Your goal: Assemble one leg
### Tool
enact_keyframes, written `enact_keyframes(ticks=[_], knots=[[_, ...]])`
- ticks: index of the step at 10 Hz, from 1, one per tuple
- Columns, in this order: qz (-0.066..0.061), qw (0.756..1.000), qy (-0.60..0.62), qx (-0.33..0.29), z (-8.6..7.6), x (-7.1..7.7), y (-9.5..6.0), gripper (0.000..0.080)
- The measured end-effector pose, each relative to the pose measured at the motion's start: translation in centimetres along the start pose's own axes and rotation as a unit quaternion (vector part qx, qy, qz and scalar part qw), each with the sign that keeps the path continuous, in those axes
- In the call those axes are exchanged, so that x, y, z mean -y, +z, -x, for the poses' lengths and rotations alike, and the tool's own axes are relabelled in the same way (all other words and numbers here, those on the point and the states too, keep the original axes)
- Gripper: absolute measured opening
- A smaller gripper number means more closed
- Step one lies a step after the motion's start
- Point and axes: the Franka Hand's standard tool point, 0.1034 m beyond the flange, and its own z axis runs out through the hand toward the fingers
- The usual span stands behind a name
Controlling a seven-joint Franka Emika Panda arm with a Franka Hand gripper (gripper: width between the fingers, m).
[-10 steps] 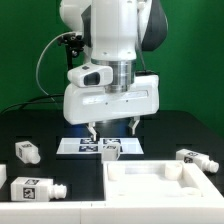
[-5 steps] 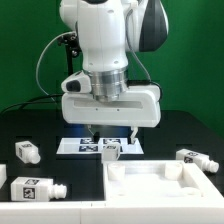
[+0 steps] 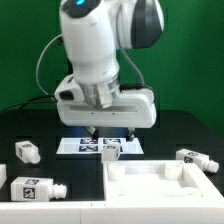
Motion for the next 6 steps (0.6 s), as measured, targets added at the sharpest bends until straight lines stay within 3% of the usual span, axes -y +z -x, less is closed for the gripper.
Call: enact_keyframes(ticks=[1,3,5,6], knots=[[-0.006,0.997,0.012,0.077,-0.34,-0.52,-0.51,0.0649],[-0.007,0.985,0.021,0.173,-1.06,-1.07,-0.17,0.0649],[-0.006,0.976,0.014,0.219,-0.95,-0.95,0.08,0.0649],[-0.012,0.967,0.017,0.255,-0.68,-0.92,0.48,0.0649]])
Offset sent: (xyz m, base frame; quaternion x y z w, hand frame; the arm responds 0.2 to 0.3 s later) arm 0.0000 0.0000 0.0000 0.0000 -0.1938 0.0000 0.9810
